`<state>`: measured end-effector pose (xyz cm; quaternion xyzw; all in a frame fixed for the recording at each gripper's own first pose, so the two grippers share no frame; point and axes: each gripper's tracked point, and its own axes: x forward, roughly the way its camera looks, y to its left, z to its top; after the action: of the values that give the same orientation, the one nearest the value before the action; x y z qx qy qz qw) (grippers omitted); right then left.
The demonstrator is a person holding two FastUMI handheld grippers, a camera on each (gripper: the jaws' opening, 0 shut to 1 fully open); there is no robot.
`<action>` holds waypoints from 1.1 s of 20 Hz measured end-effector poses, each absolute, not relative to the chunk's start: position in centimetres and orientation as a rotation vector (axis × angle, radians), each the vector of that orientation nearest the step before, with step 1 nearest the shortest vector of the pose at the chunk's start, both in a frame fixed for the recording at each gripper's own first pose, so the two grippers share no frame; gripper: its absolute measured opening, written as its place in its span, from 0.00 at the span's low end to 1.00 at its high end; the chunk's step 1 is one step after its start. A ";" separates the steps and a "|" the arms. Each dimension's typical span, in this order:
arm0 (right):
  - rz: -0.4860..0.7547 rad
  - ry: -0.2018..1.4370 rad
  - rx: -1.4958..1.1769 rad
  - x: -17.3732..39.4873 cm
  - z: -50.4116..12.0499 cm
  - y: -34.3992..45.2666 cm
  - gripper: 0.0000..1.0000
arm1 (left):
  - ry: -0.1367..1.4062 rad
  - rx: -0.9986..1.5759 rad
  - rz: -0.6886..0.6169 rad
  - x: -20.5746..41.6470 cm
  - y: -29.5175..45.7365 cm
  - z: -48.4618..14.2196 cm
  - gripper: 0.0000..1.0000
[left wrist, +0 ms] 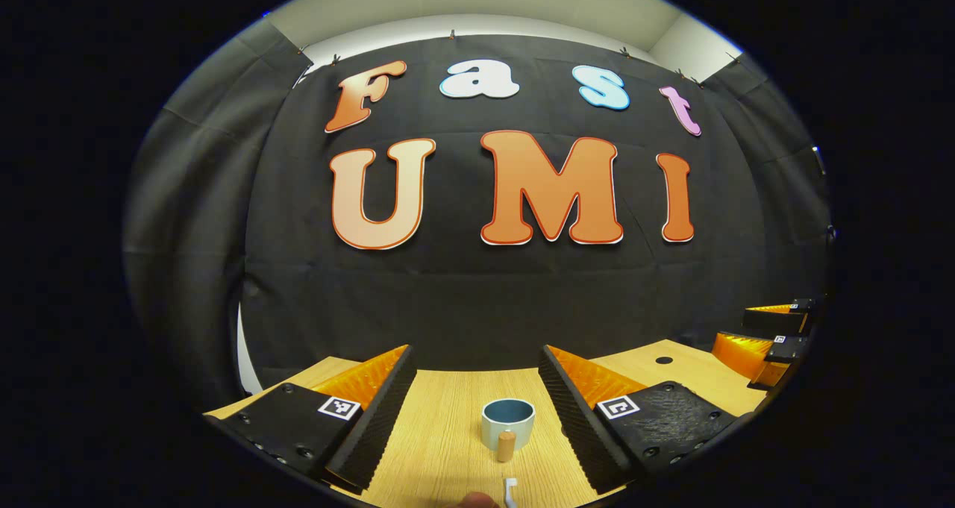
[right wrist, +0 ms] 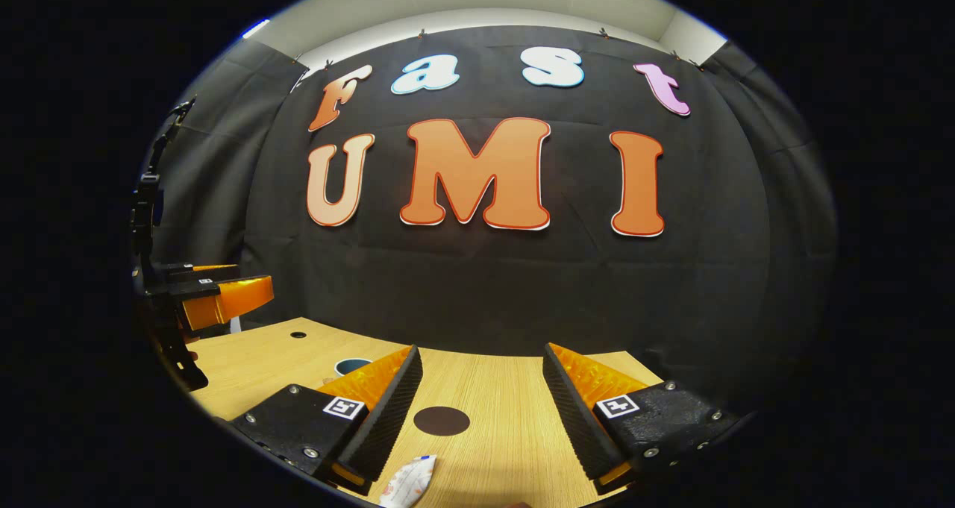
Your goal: Put the toothbrush and toothpaste on the desktop into the cup, then pick up the cup and place it on the coaster on the desktop.
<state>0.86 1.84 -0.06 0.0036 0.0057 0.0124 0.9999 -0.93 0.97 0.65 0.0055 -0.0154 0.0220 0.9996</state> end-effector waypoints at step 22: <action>0.126 0.343 0.064 0.8 -9.9 6.9 0.96 | 0.384 -0.027 -0.001 -0.3 -0.6 -11.2 0.99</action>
<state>0.85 6.91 -9.89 0.0320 0.1705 0.0626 0.9828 -0.30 -0.60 -11.20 -0.0133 0.1907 -0.0007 0.9816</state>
